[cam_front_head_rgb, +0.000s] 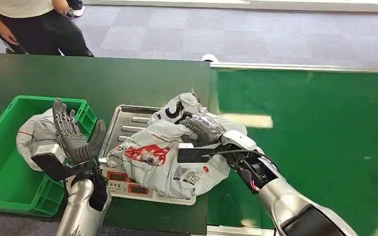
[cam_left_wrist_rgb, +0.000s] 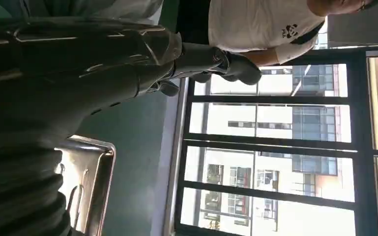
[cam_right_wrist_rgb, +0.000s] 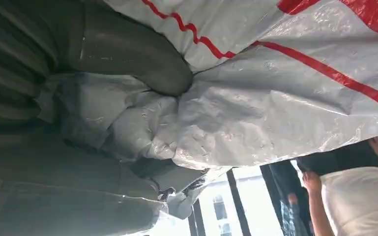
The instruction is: Moved the parcel from conveyor to table for the left to box.
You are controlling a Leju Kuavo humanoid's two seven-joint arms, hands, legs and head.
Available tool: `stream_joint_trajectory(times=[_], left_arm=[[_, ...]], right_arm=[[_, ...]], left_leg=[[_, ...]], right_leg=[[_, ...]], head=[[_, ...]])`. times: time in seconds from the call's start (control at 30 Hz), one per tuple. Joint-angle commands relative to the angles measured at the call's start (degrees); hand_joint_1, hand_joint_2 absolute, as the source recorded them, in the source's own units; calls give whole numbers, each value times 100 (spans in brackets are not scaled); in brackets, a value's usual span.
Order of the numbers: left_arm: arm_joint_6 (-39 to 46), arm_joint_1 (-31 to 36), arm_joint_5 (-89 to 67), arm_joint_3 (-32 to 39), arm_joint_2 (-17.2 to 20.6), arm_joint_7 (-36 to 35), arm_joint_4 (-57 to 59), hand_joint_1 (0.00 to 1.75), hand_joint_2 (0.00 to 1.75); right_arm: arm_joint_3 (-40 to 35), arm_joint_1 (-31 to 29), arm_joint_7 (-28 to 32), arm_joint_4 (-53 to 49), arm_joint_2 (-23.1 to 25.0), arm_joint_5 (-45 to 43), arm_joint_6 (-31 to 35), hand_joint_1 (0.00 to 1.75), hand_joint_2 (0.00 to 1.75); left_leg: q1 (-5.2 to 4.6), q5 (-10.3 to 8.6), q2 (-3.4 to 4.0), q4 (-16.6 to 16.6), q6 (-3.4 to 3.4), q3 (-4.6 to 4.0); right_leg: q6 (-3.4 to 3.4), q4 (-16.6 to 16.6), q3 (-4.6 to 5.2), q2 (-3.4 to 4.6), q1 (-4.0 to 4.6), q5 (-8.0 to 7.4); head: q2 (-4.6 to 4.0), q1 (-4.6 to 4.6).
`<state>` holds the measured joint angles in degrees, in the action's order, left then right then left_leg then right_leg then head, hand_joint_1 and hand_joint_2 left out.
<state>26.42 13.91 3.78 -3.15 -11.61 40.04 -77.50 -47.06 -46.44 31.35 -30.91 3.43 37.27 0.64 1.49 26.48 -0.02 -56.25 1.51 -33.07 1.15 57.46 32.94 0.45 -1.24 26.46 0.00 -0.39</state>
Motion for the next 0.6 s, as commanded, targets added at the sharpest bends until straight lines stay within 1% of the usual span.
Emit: stream_joint_trajectory(times=[0.03,0.13,0.23,0.3,0.43,0.47,0.5,0.6], left_arm=[[25,3,3,129,-54,-4,128,0,175],[11,38,-2,113,-82,-4,149,0,175],[11,38,-2,113,-82,-4,149,0,175],[24,71,-2,103,-90,-4,159,0,175],[6,66,-4,88,-72,-4,162,0,175],[6,66,-4,88,-72,-4,162,0,175],[-14,59,-9,76,-60,-4,178,0,175],[-72,115,-27,36,-55,-4,296,0,175]], right_arm=[[-181,-77,306,230,58,74,878,175,175],[1,-11,559,24,100,-55,1221,175,175],[1,-11,559,24,100,-55,1221,175,175],[98,54,746,-110,104,-111,1428,175,175],[168,64,710,-45,148,-149,1400,175,175],[168,64,710,-45,148,-149,1400,175,175],[162,69,713,-5,141,-138,1383,175,175],[61,76,692,141,140,-38,1211,175,175]], left_leg=[[-4,0,2,5,-9,6],[-6,-1,3,5,-13,6],[-5,-2,1,5,-12,5],[-2,-1,0,2,-6,1],[-3,-1,2,2,-8,1],[-6,-5,3,12,-18,8],[-4,0,4,2,-8,3],[-4,-3,-1,7,-11,6]], right_leg=[[-6,-3,-4,-2,-2,0],[-11,-3,-4,-3,-2,0],[-11,-2,-3,-4,-1,-1],[-7,-1,0,-3,0,0],[-7,0,1,-2,-1,-1],[-16,-8,-5,-5,-1,-4],[-7,0,0,-2,-1,0],[-10,-4,-5,-7,-1,-1]], head=[[0,-2],[0,-2],[0,-2],[0,-2],[0,0],[0,-4],[0,-2],[0,-2]])
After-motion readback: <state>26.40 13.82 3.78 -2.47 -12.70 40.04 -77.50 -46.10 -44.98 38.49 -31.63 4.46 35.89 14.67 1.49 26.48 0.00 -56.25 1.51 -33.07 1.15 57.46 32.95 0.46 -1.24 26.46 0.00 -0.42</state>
